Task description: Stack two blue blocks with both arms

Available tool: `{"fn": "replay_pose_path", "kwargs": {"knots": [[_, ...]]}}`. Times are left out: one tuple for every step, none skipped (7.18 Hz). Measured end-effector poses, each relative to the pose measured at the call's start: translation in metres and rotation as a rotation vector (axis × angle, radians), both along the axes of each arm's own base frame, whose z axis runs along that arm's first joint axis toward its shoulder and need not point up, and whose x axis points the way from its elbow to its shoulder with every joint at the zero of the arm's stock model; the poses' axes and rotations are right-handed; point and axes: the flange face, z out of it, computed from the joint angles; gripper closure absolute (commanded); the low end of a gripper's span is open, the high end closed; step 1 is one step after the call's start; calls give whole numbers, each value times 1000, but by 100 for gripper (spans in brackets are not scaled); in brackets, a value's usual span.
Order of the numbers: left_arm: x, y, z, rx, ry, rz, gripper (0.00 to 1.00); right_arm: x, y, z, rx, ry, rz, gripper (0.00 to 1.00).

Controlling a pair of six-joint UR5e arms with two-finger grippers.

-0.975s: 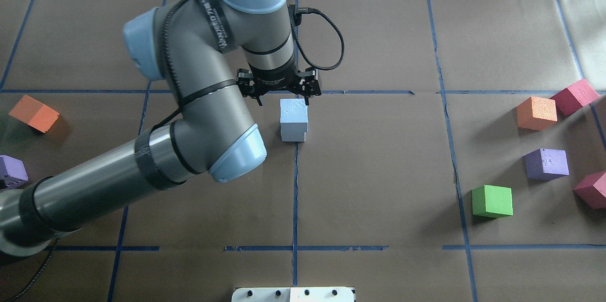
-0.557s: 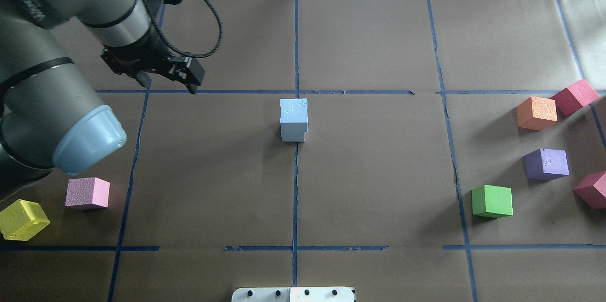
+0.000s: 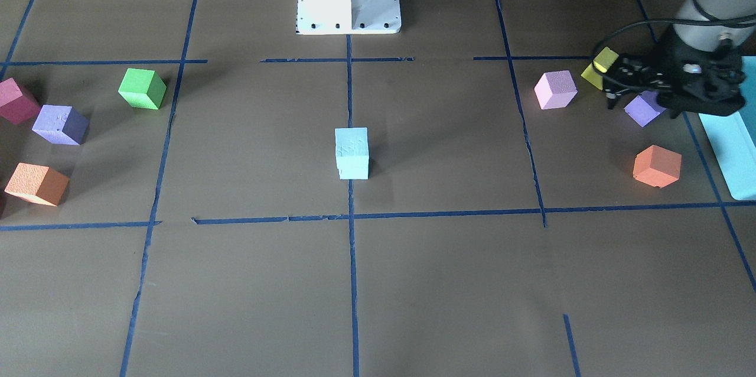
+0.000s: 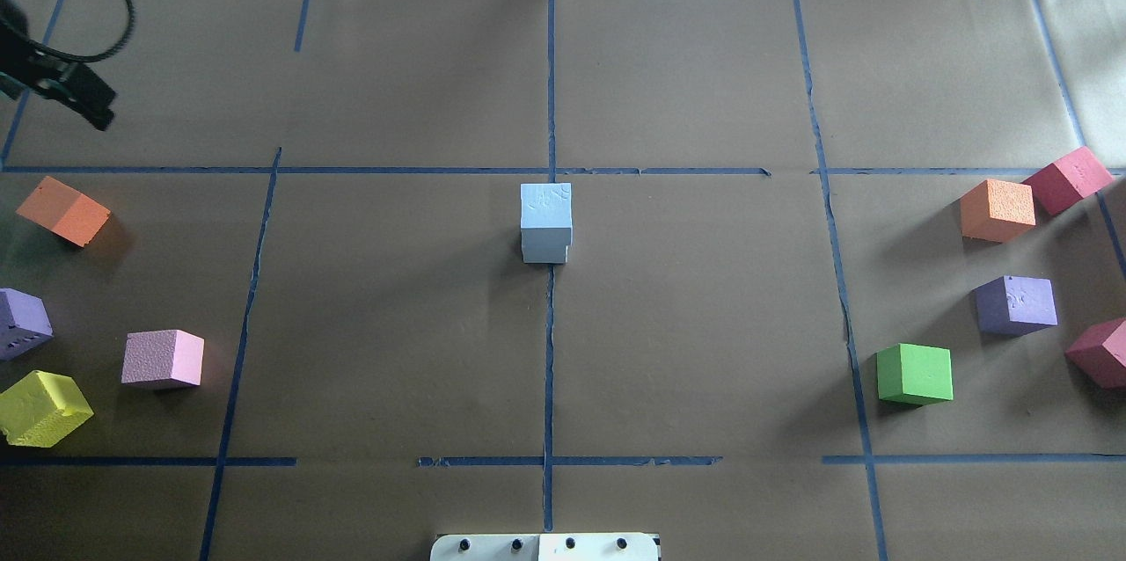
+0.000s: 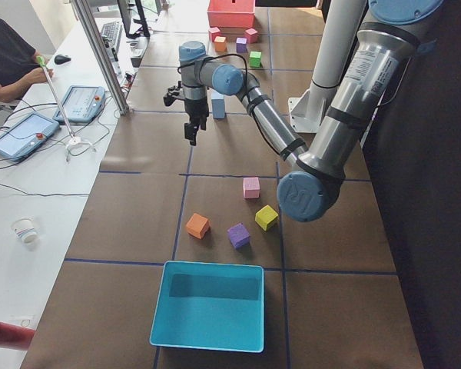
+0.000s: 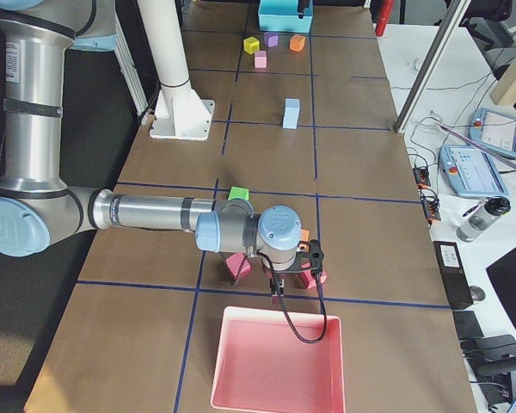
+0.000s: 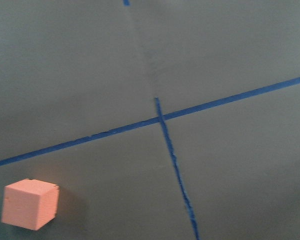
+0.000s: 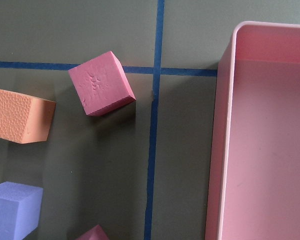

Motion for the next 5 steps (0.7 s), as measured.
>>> {"fn": "replay_pose_path", "kwargs": {"knots": [[-47,-2,47,-19,14,-1,0,0,0,0,1,-1,0,0],[-88,1,97,-29,40,-14,0,0,0,-1,2,-1,0,0],[-121,13,153,-31,61,-36,0,0,0,-1,3,-1,0,0],[-141,29,200,-41,70,-59,0,0,0,-1,4,-1,0,0],[-154,43,237,-61,72,-79,0,0,-1,-1,5,-1,-1,0]]}}
